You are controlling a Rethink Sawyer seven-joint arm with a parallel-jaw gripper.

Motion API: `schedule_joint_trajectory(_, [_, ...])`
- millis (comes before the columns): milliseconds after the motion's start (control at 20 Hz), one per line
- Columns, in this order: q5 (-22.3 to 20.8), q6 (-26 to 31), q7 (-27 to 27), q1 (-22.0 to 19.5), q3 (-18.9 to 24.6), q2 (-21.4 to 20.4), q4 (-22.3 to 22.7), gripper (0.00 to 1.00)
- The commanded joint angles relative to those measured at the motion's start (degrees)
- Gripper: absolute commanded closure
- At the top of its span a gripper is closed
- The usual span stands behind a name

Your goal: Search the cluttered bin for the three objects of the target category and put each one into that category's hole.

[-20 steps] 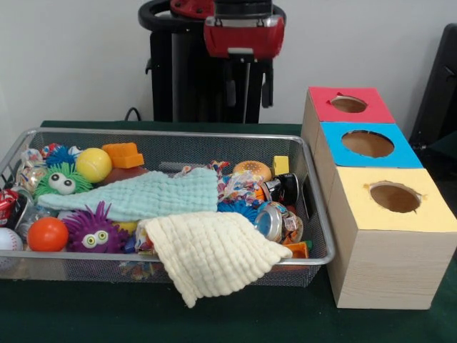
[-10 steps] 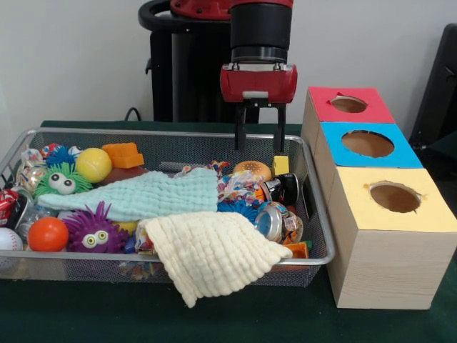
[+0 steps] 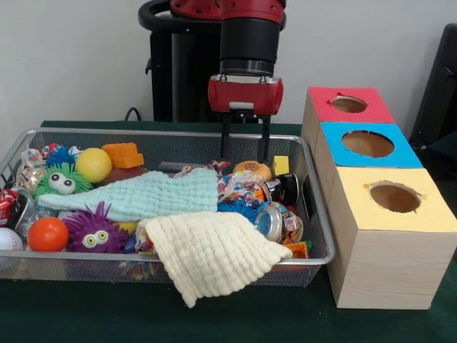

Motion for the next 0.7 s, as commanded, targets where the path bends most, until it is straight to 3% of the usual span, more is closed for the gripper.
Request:
schedule_joint_trajectory(50, [0.0,-3.28,6.58,-3.53,-1.15,6.12,-7.66,0.0])
schedule_joint_trajectory(100, [-2.42,-7.84,5.15,-4.55,-0.97,9.7,-10.93,0.0])
schedule_joint_trajectory(200, [-3.3,-11.26,3.51,-4.47,-1.94,13.02,-14.58,0.0])
schedule_joint_trajectory(600, [-6.95,-22.5,1.35,-6.02,-5.01,19.87,-22.23,0.0])
schedule_joint_trajectory(700, [-8.6,-21.97,1.99,-7.01,-3.99,20.7,-23.76,0.0])
